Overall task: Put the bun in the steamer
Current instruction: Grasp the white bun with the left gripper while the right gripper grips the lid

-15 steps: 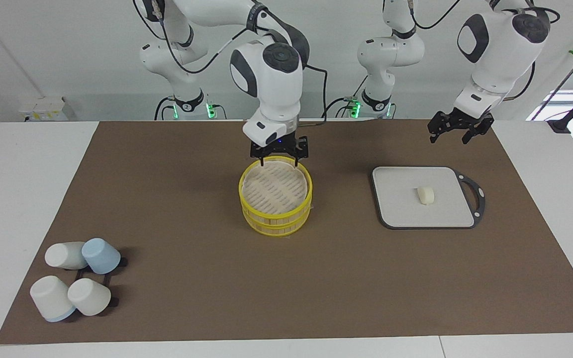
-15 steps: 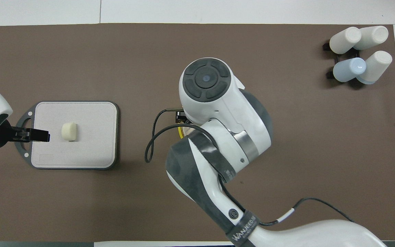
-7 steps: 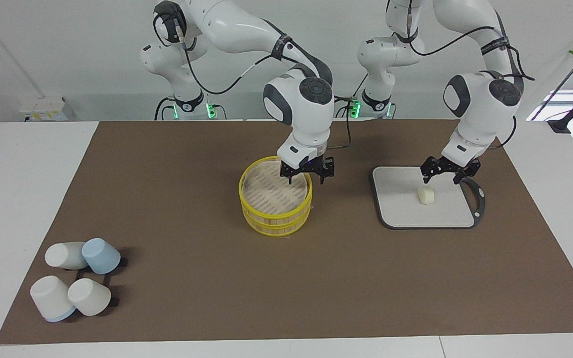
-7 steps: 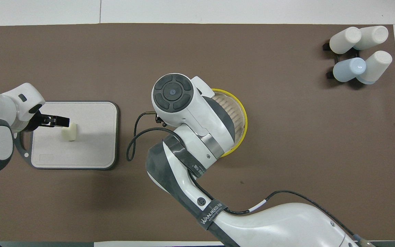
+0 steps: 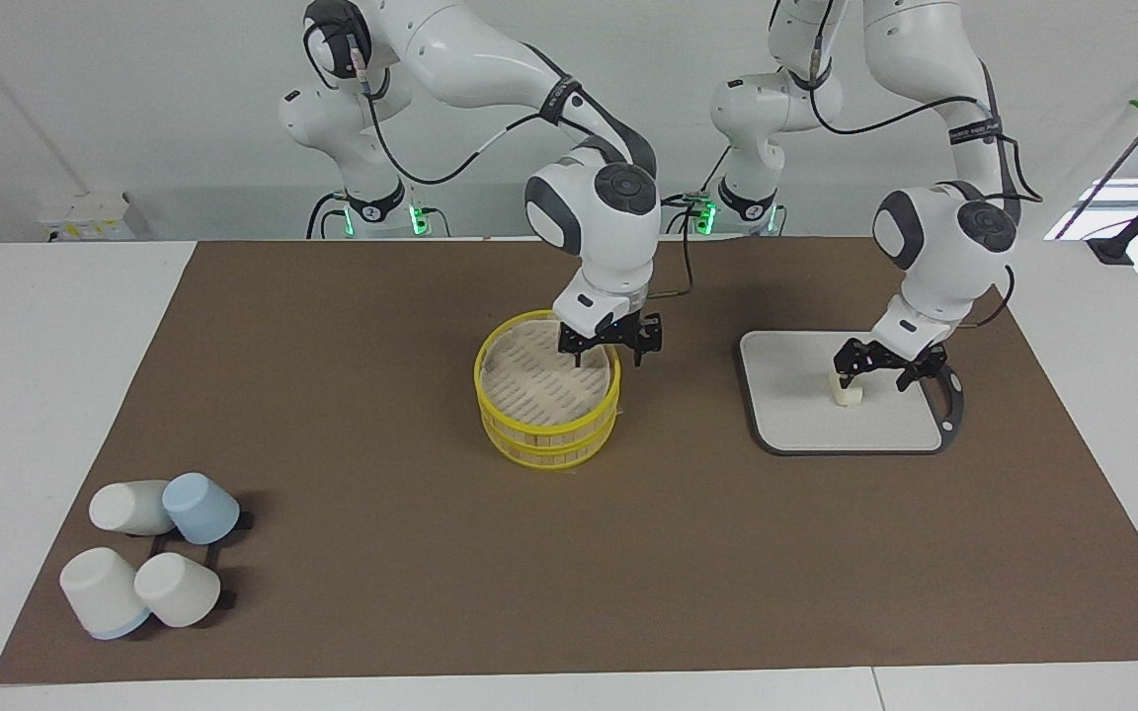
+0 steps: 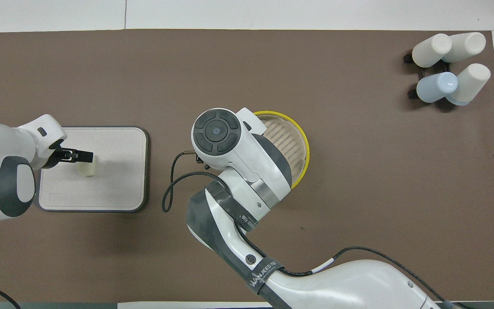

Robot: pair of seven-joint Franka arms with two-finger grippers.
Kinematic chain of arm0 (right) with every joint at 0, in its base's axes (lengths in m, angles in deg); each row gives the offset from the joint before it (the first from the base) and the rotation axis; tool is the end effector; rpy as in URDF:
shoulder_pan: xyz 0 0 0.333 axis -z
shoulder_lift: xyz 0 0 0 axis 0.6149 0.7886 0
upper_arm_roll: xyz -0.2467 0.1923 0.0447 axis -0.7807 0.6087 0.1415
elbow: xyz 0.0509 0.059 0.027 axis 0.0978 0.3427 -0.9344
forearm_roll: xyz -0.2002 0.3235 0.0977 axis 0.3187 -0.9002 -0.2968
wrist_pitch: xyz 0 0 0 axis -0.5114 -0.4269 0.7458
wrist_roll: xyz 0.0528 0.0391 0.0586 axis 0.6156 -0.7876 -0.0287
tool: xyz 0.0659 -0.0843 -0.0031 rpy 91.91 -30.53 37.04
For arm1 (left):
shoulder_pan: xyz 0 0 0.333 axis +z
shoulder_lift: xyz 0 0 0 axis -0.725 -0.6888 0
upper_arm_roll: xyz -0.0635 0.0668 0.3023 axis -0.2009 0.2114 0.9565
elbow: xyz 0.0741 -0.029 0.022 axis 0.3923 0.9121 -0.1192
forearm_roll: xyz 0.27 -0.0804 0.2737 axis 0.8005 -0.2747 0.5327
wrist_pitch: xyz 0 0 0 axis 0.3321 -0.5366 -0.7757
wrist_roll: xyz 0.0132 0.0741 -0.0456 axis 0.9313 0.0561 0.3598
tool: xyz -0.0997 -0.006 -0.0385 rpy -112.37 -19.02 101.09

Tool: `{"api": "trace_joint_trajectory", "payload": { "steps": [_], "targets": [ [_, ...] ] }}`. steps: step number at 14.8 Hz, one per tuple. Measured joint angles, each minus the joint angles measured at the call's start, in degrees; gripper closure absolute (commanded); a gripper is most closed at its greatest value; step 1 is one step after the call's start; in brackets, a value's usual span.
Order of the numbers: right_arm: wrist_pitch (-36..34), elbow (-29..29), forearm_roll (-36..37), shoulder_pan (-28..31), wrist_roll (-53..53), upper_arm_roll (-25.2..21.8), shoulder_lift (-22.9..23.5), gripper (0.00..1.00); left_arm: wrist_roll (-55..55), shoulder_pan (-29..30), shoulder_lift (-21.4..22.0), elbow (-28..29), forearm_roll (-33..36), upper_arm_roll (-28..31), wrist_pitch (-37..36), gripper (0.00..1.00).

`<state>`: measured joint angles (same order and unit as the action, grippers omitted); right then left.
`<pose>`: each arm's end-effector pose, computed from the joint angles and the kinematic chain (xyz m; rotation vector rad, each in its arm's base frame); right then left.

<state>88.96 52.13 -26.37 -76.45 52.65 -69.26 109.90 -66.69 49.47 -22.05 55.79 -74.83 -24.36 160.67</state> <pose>0.5344 0.4435 0.3907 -3.1389 0.0417 0.0106 0.5383 0.0260 0.3323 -3.1238 0.2596 -0.1057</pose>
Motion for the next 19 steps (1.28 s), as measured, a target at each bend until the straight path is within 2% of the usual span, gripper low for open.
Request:
{"api": "trace_joint_trajectory", "payload": {
  "steps": [1,2,8,9,11,13,15,19],
  "targets": [
    [0.02,0.37,0.0,-0.02,0.0,0.0,-0.23,0.48,0.32,-0.01,0.02,1.03,0.0,-0.11,1.22,0.0],
    [0.02,0.68,-0.02,-0.05,0.0,0.0,-0.46,0.52,0.93,-0.04,0.06,1.73,0.0,-0.25,1.96,0.0],
    [0.27,1.26,-0.64,-0.13,0.0,0.04,-0.82,0.62,2.91,-0.59,0.12,2.82,0.0,-0.67,4.85,0.01],
    [0.45,1.27,-0.8,-0.14,0.0,0.05,-0.84,0.69,3.07,-0.74,0.12,3.17,0.0,-0.7,5.5,0.02],
    [0.93,1.29,-1.1,-0.16,0.02,0.14,-0.87,0.87,3.24,-1.12,0.11,4.25,-0.01,-0.71,7.38,0.16],
    [1.25,1.3,-1.53,-0.18,0.02,0.17,-0.89,0.97,3.26,-1.18,0.11,4.85,-0.01,-0.7,8.05,0.48],
    [2.59,1.31,-2.49,-0.21,-0.1,0.21,-0.88,1.0,3.26,-1.18,0.11,4.96,-0.01,-0.7,8.17,0.74],
    [2.72,1.34,-3.5,-0.12,-0.01,0.04,-1.08,1.0,3.26,-1.16,0.14,4.93,-0.01,-0.56,8.25,0.76]
  ]
}}
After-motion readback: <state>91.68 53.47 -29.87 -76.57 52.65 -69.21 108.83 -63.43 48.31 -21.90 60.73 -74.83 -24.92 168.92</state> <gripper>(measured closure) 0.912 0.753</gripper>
